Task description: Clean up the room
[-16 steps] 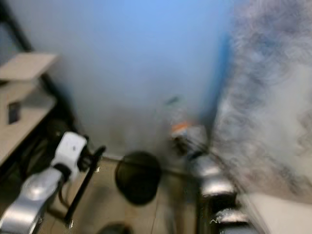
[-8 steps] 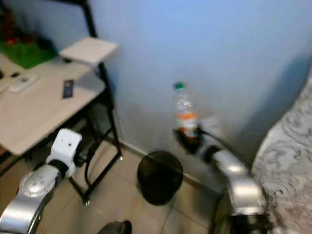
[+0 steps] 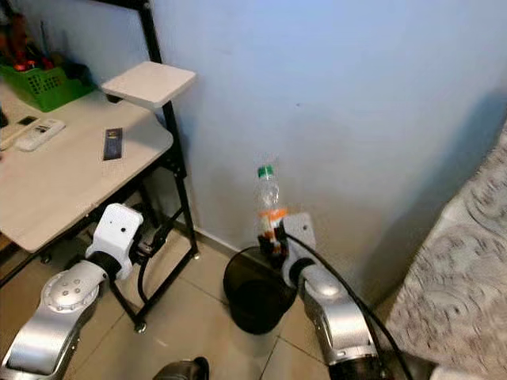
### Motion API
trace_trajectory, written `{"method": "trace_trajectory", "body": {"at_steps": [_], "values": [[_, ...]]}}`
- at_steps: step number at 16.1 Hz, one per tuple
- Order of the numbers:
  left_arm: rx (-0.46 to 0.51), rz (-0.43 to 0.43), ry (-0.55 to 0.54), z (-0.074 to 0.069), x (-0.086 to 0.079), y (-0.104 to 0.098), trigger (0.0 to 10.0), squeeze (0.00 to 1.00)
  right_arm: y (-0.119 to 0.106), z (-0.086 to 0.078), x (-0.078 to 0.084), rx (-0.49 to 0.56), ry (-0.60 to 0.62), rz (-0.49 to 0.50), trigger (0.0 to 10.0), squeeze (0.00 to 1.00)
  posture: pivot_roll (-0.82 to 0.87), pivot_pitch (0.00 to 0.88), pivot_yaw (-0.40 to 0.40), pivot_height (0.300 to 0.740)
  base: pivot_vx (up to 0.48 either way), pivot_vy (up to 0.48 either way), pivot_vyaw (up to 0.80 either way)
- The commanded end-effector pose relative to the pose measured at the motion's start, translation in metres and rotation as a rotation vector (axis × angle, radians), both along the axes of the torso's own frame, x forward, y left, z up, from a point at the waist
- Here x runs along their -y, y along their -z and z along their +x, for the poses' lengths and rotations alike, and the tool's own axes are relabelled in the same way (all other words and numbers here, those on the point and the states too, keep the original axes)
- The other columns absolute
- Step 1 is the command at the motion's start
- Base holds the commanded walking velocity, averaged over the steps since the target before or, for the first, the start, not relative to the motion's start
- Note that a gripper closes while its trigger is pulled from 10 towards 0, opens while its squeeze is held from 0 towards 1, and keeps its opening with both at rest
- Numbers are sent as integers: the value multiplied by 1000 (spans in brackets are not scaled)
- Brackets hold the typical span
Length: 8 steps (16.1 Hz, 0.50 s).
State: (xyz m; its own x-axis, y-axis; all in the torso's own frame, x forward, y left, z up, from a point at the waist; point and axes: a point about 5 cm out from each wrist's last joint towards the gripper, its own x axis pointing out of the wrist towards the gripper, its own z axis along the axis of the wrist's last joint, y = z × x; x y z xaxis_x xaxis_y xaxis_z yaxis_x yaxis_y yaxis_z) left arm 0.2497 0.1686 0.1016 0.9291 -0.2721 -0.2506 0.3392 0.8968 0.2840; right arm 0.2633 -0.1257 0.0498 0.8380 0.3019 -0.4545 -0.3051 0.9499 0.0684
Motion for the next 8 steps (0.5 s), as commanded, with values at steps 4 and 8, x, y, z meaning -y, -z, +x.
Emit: {"method": "trace_trajectory", "body": {"at_steps": [4,8], "values": [[-21,-10,20,1,0,2,10000,0,0,7,4,16,-25,7,10000,0,74,15,-17,740,336,0,-306],[-28,-12,36,1,1,2,10000,0,2,13,8,25,-48,-10,10000,0,81,10,-23,740,336,0,0]]}}
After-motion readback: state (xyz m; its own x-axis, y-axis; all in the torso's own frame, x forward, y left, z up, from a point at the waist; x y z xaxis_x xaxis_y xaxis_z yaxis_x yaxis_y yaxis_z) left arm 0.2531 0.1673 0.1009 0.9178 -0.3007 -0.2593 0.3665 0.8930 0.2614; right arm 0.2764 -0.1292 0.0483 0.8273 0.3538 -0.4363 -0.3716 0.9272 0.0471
